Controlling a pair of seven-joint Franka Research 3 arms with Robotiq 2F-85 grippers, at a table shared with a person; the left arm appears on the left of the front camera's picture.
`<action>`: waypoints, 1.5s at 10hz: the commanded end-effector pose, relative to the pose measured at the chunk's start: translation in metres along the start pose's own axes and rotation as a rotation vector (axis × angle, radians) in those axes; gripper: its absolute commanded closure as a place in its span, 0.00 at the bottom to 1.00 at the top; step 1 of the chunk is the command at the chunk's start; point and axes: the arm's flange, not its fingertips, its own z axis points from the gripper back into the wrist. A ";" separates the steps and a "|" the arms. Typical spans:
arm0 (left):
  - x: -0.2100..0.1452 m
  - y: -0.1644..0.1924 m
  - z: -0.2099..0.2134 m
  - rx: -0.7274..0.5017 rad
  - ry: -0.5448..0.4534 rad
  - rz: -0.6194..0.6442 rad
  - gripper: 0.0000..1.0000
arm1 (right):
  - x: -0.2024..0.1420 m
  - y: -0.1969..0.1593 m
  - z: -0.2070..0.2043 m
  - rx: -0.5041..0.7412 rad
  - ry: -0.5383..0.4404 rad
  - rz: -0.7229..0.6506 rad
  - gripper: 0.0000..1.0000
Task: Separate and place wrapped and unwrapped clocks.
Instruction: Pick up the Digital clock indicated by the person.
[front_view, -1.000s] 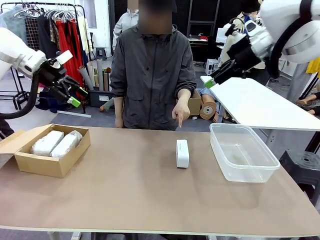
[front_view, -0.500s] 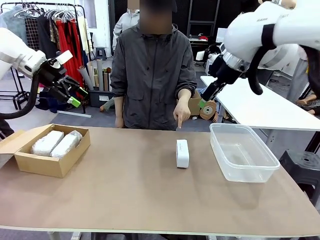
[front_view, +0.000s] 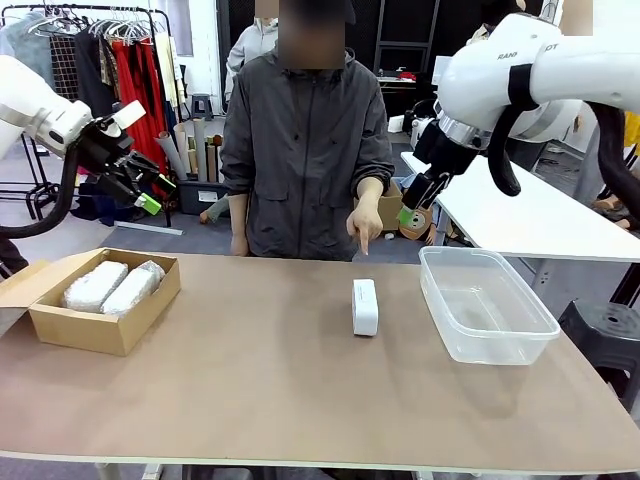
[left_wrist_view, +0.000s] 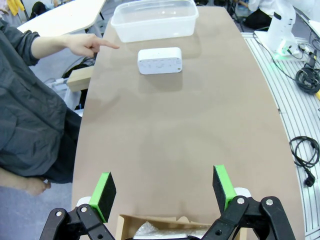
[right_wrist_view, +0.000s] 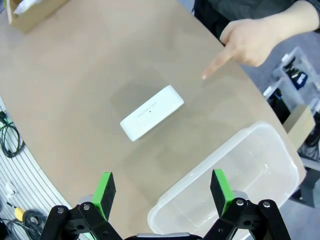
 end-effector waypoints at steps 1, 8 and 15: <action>0.001 -0.001 0.001 -0.006 0.001 -0.002 0.00 | -0.002 0.001 0.001 0.009 -0.031 0.011 0.00; 0.001 -0.001 0.001 -0.006 0.001 -0.002 0.00 | 0.055 0.053 -0.071 -0.192 0.117 -0.372 0.00; 0.001 -0.001 0.001 -0.006 0.001 -0.002 0.00 | 0.051 0.039 -0.161 -0.226 0.059 -0.900 0.00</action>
